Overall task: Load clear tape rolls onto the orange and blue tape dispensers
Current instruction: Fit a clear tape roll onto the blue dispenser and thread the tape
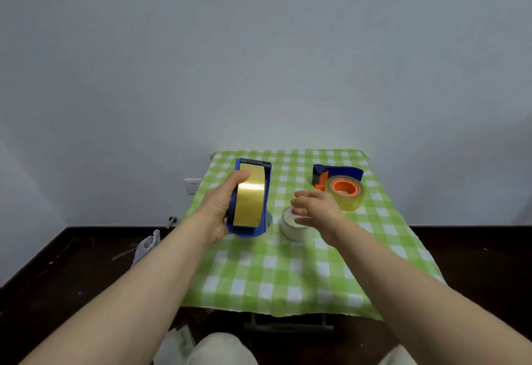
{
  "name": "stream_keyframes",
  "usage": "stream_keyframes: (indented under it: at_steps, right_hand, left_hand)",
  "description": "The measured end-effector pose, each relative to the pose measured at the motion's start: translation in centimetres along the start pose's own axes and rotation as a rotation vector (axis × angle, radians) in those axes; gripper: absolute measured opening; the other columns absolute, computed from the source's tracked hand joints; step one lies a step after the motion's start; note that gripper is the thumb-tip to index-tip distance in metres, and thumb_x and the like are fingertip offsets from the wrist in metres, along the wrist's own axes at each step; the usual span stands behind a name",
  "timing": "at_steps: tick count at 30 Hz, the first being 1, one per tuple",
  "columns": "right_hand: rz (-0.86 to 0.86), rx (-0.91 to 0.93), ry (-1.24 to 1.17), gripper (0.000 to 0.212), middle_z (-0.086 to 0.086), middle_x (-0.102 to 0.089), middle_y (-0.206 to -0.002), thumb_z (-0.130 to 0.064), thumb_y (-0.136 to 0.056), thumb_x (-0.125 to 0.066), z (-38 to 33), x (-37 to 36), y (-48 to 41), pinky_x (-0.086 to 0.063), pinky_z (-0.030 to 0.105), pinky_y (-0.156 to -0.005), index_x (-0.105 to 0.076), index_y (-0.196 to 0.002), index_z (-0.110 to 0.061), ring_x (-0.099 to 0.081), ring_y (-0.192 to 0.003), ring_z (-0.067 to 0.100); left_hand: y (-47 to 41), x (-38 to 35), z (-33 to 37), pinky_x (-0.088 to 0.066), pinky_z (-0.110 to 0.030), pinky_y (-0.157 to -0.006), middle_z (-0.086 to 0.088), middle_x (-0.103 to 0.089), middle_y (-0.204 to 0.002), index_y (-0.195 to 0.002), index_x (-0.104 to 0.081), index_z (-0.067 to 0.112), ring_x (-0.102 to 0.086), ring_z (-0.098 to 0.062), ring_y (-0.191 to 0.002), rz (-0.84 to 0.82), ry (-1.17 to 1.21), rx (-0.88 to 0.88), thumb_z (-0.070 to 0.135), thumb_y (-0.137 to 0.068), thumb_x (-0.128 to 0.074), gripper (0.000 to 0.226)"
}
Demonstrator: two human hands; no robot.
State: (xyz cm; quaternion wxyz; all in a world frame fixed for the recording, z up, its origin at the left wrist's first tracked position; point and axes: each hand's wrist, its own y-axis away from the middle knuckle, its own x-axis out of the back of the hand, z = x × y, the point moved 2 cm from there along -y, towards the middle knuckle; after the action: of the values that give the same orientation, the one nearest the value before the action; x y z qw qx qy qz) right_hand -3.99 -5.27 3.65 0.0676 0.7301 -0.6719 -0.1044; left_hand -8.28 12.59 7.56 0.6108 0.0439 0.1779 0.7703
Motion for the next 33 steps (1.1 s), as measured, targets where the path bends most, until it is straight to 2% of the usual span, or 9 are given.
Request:
stream_keyframes:
  at_steps: [4, 7, 11, 16, 22, 25, 27, 30, 33]
  right_hand:
    - [0.158, 0.075, 0.216, 0.025, 0.008, -0.059, -0.094, 0.007, -0.082, -0.052, -0.3, 4.1, -4.5, -0.049, 0.030, -0.066, -0.065, -0.101, -0.004, -0.056, -0.085, 0.023]
    - [0.276, 0.131, 0.390, 0.018, 0.017, -0.064, -0.087, 0.005, -0.081, -0.052, -0.4, 7.1, -8.2, -0.044, 0.029, -0.065, -0.067, -0.075, -0.003, -0.053, -0.081, 0.023]
    - [0.364, 0.117, 0.730, 0.023, 0.021, -0.068, -0.100, -0.007, -0.082, -0.051, -0.4, 9.6, -11.9, -0.040, 0.030, -0.064, -0.068, -0.094, 0.001, -0.057, -0.080, 0.032]
    - [0.372, 0.153, 0.945, 0.037, 0.010, -0.059, -0.123, -0.014, -0.081, -0.052, 0.1, 10.3, -16.8, -0.047, 0.037, -0.084, -0.060, -0.117, -0.013, -0.055, -0.111, 0.030]
    - [0.314, 0.007, 1.285, 0.083, 0.011, -0.030, -0.148, -0.010, -0.076, -0.059, -0.6, 14.1, -22.9, -0.024, 0.044, -0.113, -0.017, -0.147, -0.017, -0.024, -0.139, 0.032]
    - [0.170, -0.060, 1.240, 0.094, 0.015, -0.039, -0.142, -0.008, -0.074, -0.067, 0.0, 15.4, -24.9, -0.037, 0.046, -0.104, -0.010, -0.148, -0.015, -0.039, -0.129, 0.035]
    - [0.158, -0.037, 1.223, 0.091, 0.015, -0.046, -0.136, -0.009, -0.069, -0.075, 0.4, 15.8, -25.0, -0.044, 0.044, -0.097, -0.023, -0.144, -0.013, -0.047, -0.122, 0.035]
    - [0.184, -0.011, 1.323, 0.053, 0.010, -0.059, -0.109, -0.021, -0.067, -0.077, 0.8, 15.9, -25.2, -0.049, 0.038, -0.074, -0.049, -0.112, -0.014, -0.057, -0.093, 0.028]
    - [0.197, 0.040, 1.378, 0.029, 0.010, -0.062, -0.099, -0.030, -0.078, -0.066, 1.1, 15.5, -24.8, -0.046, 0.035, -0.068, -0.050, -0.097, -0.015, -0.054, -0.082, 0.027]
  left_hand:
    - [-4.8, -0.2, 0.6, -0.057, -0.035, -0.058, -0.002, -0.066, -0.048, -0.086, -0.062, 0.018, -0.064, -0.025, -0.060, 0.051, 0.043, 0.091, 0.045, -0.073, -0.071, 0.031]
    - [-9.3, -0.7, 0.8, -0.056, -0.042, -0.068, -0.008, -0.071, -0.070, -0.096, -0.064, 0.018, -0.064, -0.029, -0.069, 0.081, 0.048, 0.152, 0.053, -0.058, -0.076, 0.054]
    - [-15.2, -1.7, 0.5, -0.057, -0.048, -0.071, -0.010, -0.070, -0.106, -0.120, -0.059, 0.017, -0.068, -0.032, -0.080, 0.167, -0.045, 0.167, 0.059, -0.034, -0.081, 0.098]
    - [-20.5, -3.2, 1.0, -0.054, -0.045, -0.082, -0.012, -0.060, -0.118, -0.124, -0.051, 0.008, -0.062, -0.034, -0.098, 0.293, -0.375, 0.044, 0.054, -0.057, -0.077, 0.085]
    - [-25.7, -4.8, 0.2, -0.048, -0.044, -0.087, -0.012, -0.047, -0.131, -0.139, -0.031, 0.010, -0.050, -0.035, -0.113, 0.318, -1.043, -0.017, 0.065, -0.058, -0.067, 0.104]
    - [-27.0, -5.6, -1.1, -0.046, -0.050, -0.093, -0.014, -0.044, -0.132, -0.140, -0.027, 0.013, -0.046, -0.036, -0.117, 0.343, -1.204, -0.031, 0.066, -0.056, -0.067, 0.107]
    - [-26.7, -6.3, -1.6, -0.042, -0.048, -0.093, -0.015, -0.039, -0.135, -0.143, -0.022, 0.014, -0.042, -0.036, -0.122, 0.357, -1.296, -0.056, 0.065, -0.060, -0.068, 0.108]
    - [-26.4, -6.9, -2.3, -0.039, -0.050, -0.093, -0.016, -0.033, -0.140, -0.147, -0.015, 0.014, -0.036, -0.035, -0.127, 0.369, -1.379, -0.083, 0.066, -0.063, -0.068, 0.112]
    - [-26.1, -7.1, -3.2, -0.037, -0.050, -0.096, -0.016, -0.027, -0.142, -0.148, -0.008, 0.012, -0.032, -0.034, -0.129, 0.363, -1.426, -0.096, 0.072, -0.060, -0.068, 0.123]
